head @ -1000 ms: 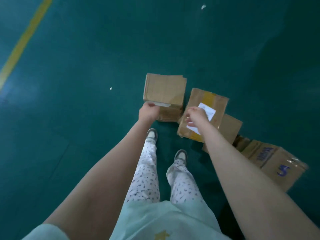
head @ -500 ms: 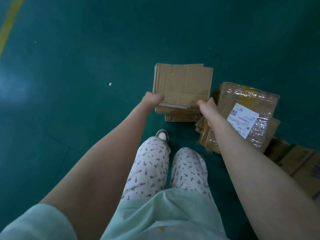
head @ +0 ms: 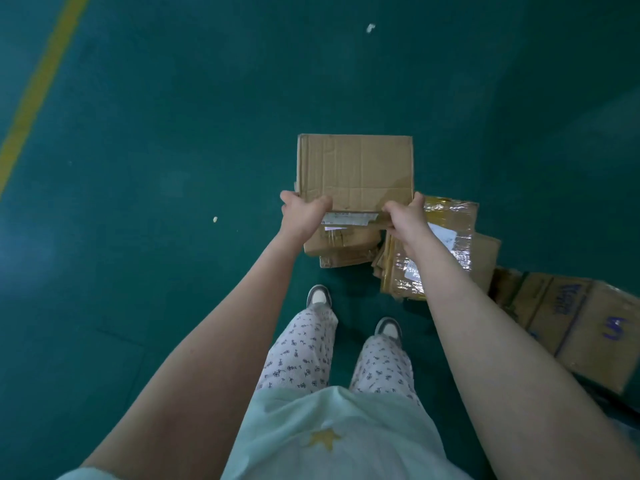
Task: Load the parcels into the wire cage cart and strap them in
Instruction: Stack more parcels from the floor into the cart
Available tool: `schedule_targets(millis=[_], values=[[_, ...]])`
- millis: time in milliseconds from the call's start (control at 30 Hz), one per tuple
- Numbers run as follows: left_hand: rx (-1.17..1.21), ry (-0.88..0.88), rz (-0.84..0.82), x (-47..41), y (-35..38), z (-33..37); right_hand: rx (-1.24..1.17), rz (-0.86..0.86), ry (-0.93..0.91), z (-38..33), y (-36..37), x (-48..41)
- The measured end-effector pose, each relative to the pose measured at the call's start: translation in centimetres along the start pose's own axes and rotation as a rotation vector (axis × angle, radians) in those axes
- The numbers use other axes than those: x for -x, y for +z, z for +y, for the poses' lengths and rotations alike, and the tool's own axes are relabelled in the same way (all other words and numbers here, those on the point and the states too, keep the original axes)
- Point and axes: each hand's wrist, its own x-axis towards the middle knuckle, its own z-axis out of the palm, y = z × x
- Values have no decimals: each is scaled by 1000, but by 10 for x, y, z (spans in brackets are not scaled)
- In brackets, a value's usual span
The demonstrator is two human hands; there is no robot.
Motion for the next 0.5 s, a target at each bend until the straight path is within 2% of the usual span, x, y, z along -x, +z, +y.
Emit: schedule_targets(millis=[267, 500], values=[[-98, 331, -138, 69, -20, 78, -265, 172, -81, -40, -55, 88], [-187, 505, -268, 134, -2, 93, -436, 328, -155, -19, -101, 163]])
